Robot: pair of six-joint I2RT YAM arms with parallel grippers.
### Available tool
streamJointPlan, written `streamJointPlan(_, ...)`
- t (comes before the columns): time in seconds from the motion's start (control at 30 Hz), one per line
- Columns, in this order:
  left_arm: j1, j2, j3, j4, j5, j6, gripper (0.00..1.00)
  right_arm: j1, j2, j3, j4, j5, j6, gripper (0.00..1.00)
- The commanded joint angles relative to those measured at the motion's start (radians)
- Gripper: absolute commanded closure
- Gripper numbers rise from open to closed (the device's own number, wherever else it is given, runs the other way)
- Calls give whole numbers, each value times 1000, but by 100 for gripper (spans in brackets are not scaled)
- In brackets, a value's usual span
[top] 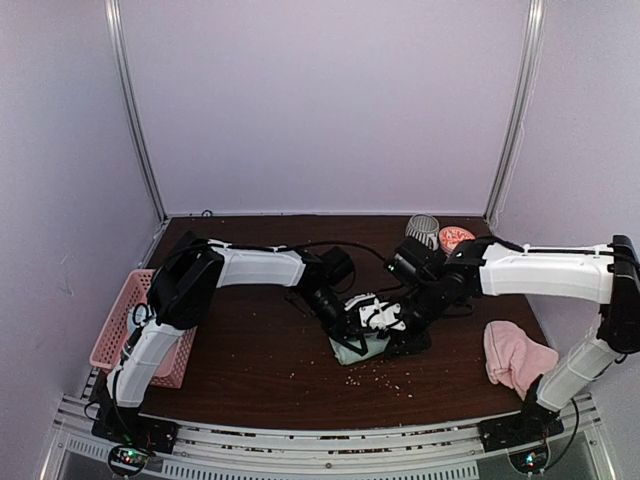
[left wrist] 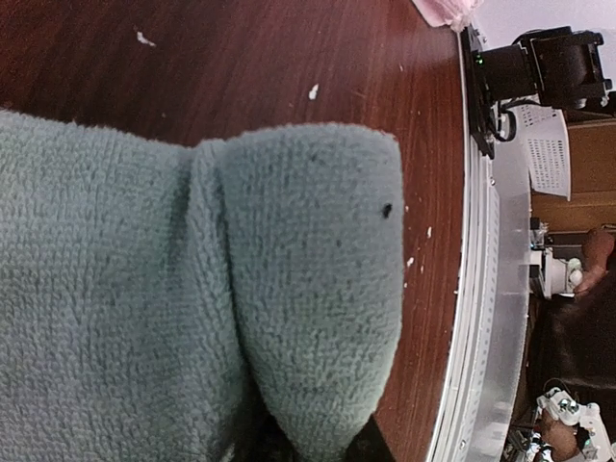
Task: Roll the towels
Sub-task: Roll the towel at the center of the board.
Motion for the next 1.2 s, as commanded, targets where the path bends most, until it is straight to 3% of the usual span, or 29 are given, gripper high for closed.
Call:
streamJointPlan(0.0,1,63,-38,-67,-64,-8,93,28,52,-60,219,286,18,49)
streamJointPlan(0.1,2,63,-40,-67,-64,-3,93,34,86,-92,261,290,-20,43)
streamJointPlan(0.33,5,63,-53,-66,-62,1,93,41,133,-86,314,325,-40,43)
streamJointPlan(0.57,14,62,-48,-88,-76,27,90,42,183,-95,287,282,-142,54)
streamJointPlan(0.77,16,-37,-91,-34,-216,7,75,41,291,-22,162,243,-148,80)
streamJointPlan(0.97,33,-278,-271,144,-399,-26,60,28,343,78,7,142,-130,85)
streamJointPlan(1.17,41,-523,-508,316,-691,-88,56,-26,476,297,-224,31,-116,86)
